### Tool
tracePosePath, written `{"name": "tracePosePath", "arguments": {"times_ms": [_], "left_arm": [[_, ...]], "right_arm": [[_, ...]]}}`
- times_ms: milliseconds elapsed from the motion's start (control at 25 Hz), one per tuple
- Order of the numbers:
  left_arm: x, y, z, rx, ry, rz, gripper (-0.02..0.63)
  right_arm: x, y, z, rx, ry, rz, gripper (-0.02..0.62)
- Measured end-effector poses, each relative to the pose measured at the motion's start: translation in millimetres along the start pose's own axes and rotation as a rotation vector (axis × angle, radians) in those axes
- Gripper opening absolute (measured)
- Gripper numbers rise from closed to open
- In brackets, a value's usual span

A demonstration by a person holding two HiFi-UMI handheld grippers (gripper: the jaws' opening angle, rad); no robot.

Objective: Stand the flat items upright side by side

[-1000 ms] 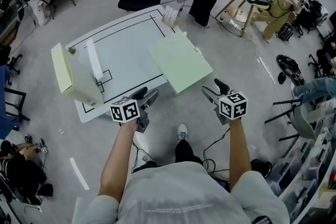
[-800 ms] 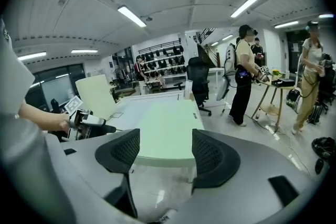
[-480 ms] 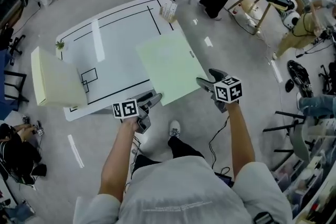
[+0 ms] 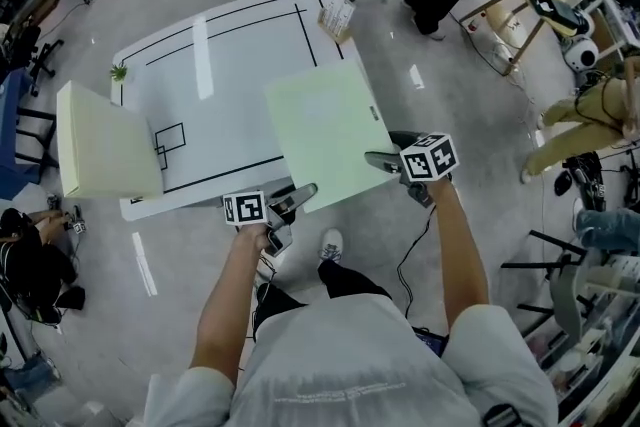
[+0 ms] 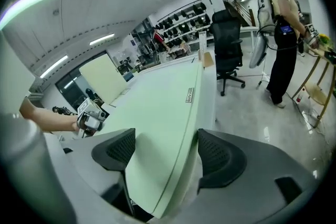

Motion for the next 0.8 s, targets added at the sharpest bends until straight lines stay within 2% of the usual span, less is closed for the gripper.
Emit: {"name": "tracePosePath", "arguments": {"times_ms": [120,360,520,640,800], "left_arm": [[3,1,-6,-0.002,-0.025,-0.007,0.368],[7,2,-11,-0.041,0.01,-0.036,0.367],[14,0,-6,-0.086,0.044,-0.098,0.367],[20,8,4,-0.071,0.056,-0.151,0.367],[30,28,22,0.0,0.068,-0.219,0.365]], "right_arm": [[3,1,-1,-0.004,0.04,0.0,0.374],[5,2,-2,-0.009,0.051,0.028,0.374],[-1,2,-1,-0.017,0.07,0.064,0.374],[-8,6,-3,0.003,0.081,0.084,0.374],[-19,29,-8,0.063,0.095,0.124,0.374]]}}
Point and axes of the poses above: the fingertips, and each gripper's own axes: z backward along the fingers, x to its right, y out of its top, the point moved 7 cm from there along z, backward along the fingers, and after that the axes turned 1 degree about y, right-handed, at the moved point
